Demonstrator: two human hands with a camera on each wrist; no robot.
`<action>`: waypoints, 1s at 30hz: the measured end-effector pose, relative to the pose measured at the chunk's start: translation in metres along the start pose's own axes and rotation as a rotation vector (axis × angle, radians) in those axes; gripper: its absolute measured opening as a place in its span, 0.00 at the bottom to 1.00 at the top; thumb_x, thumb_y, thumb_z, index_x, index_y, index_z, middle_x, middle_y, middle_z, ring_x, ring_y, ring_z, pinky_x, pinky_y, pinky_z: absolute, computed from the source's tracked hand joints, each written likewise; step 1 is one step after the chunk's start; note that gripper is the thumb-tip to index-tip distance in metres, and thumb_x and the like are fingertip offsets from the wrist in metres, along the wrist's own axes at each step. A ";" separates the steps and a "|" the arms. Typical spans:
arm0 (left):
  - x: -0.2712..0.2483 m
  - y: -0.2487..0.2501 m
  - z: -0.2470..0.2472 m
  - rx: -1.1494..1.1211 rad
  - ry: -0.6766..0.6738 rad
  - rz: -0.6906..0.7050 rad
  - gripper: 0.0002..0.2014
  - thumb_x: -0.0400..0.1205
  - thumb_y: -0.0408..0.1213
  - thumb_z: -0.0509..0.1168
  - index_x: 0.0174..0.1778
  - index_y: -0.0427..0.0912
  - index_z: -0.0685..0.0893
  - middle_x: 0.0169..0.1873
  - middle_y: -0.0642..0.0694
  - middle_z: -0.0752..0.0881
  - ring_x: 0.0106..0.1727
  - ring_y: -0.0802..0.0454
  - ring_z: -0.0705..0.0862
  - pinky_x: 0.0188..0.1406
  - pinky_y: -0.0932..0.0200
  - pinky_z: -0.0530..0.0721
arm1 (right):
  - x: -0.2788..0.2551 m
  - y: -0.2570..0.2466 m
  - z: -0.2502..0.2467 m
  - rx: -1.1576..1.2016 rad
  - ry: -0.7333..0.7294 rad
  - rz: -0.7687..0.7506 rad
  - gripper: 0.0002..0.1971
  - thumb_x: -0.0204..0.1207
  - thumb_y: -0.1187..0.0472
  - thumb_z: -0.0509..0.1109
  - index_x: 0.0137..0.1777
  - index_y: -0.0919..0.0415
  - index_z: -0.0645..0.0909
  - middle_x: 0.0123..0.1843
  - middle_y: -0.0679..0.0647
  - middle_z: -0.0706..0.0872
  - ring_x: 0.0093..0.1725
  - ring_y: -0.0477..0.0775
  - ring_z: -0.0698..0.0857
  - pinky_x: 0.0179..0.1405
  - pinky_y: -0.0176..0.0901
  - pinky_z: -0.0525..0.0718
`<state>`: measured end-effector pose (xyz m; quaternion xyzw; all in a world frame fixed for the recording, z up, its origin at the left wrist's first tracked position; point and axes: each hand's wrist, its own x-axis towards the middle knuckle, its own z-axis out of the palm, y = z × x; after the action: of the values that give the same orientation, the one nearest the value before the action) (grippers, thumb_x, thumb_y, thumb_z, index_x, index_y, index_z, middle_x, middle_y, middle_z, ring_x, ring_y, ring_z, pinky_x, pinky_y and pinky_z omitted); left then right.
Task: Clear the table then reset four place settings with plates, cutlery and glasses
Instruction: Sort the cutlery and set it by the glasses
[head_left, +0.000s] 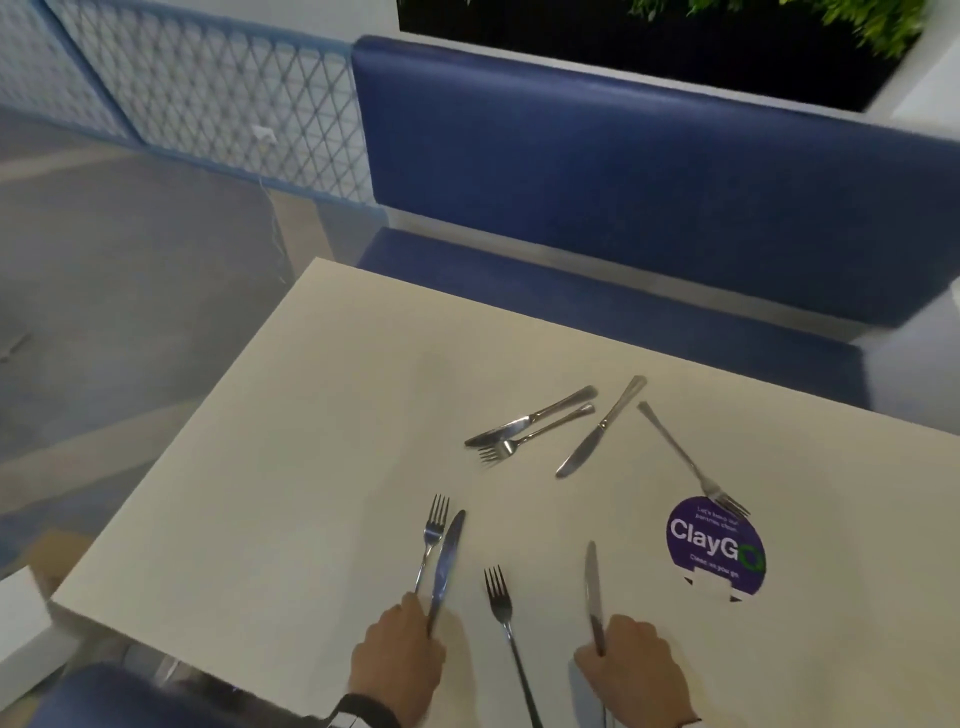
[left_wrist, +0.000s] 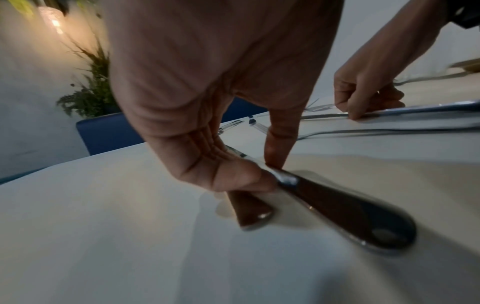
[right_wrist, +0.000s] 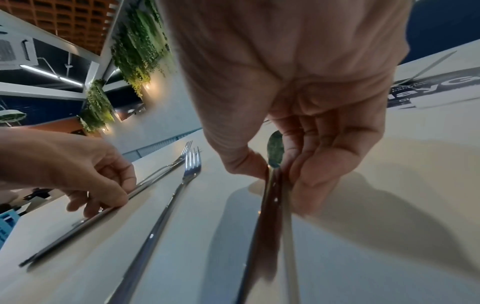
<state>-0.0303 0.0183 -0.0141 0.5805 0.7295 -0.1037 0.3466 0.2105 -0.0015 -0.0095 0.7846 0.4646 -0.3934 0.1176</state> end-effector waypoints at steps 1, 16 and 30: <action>0.001 0.002 -0.001 0.013 -0.019 -0.003 0.08 0.80 0.44 0.60 0.50 0.49 0.67 0.58 0.48 0.84 0.62 0.44 0.84 0.54 0.52 0.80 | -0.002 0.000 0.001 -0.008 0.013 0.003 0.12 0.80 0.45 0.60 0.45 0.52 0.68 0.49 0.52 0.73 0.49 0.54 0.74 0.48 0.45 0.76; 0.006 0.010 -0.017 0.057 -0.088 0.116 0.05 0.84 0.45 0.56 0.52 0.50 0.69 0.48 0.49 0.81 0.53 0.46 0.84 0.54 0.55 0.82 | -0.011 0.002 -0.005 0.511 0.059 -0.175 0.13 0.86 0.54 0.60 0.39 0.55 0.69 0.30 0.51 0.80 0.28 0.48 0.77 0.34 0.49 0.79; -0.008 0.054 -0.069 -0.972 -0.294 0.160 0.11 0.86 0.30 0.62 0.59 0.50 0.82 0.46 0.30 0.86 0.43 0.37 0.93 0.39 0.46 0.94 | -0.034 -0.090 -0.031 0.603 0.144 -0.405 0.10 0.88 0.54 0.57 0.44 0.49 0.75 0.40 0.49 0.79 0.37 0.48 0.79 0.38 0.37 0.81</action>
<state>-0.0065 0.0668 0.0557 0.3856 0.5904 0.1938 0.6821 0.1433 0.0428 0.0524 0.7017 0.4808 -0.4717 -0.2321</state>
